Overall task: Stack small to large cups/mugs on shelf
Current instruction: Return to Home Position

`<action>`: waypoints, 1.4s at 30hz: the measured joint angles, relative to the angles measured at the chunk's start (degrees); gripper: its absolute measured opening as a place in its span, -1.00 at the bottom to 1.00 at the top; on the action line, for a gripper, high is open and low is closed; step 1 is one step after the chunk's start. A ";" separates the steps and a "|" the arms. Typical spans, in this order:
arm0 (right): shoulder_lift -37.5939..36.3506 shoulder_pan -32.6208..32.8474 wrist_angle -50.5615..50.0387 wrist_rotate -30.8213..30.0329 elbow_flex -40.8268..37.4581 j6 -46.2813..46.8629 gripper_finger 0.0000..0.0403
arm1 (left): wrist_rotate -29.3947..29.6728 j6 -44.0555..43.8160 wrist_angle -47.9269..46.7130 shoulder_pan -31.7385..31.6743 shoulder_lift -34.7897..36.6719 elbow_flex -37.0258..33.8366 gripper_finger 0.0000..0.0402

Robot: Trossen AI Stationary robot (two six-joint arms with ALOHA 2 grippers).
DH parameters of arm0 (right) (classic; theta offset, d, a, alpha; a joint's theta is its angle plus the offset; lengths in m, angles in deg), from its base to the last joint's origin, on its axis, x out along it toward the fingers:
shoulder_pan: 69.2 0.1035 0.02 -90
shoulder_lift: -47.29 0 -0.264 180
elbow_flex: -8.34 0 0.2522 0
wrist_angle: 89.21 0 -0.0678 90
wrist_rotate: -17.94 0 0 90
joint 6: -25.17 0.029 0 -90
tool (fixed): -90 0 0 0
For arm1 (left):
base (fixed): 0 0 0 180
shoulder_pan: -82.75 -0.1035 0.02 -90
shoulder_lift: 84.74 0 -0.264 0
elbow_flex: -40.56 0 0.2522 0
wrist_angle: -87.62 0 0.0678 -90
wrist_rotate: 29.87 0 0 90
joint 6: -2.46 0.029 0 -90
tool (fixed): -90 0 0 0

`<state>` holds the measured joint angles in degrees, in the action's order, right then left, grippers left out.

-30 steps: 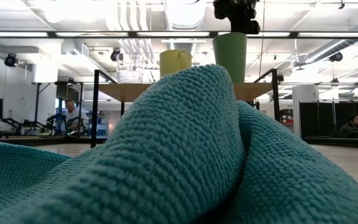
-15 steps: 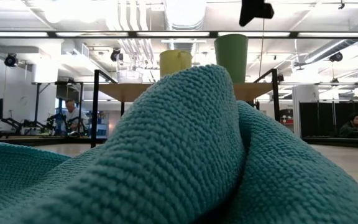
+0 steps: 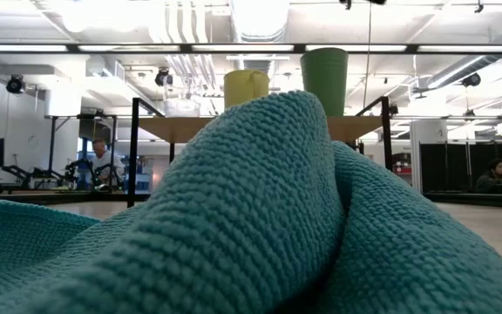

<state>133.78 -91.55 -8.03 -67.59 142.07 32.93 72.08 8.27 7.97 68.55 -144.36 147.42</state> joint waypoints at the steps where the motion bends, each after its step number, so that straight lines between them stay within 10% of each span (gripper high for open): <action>1: -0.62 0.80 1.95 0.85 -0.35 -0.60 -0.89 | 0.02 -1.86 -0.33 0.00 0.59 -0.05 -0.77; 10: -9.50 8.11 15.05 3.37 -10.00 -1.19 -0.89 | -0.07 -8.52 1.03 0.00 7.65 -0.13 -0.77; 20: -27.59 14.50 41.98 3.29 -38.34 3.71 -0.89 | -1.36 -12.96 2.16 0.02 18.46 -3.33 -0.77; 42: -55.05 19.13 81.48 8.18 -85.83 5.74 -0.89 | -0.94 -20.41 20.38 0.00 57.94 -42.40 -0.77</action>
<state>78.73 -72.42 73.45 -59.41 56.24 38.67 71.14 -12.14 28.35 68.55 -86.42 105.02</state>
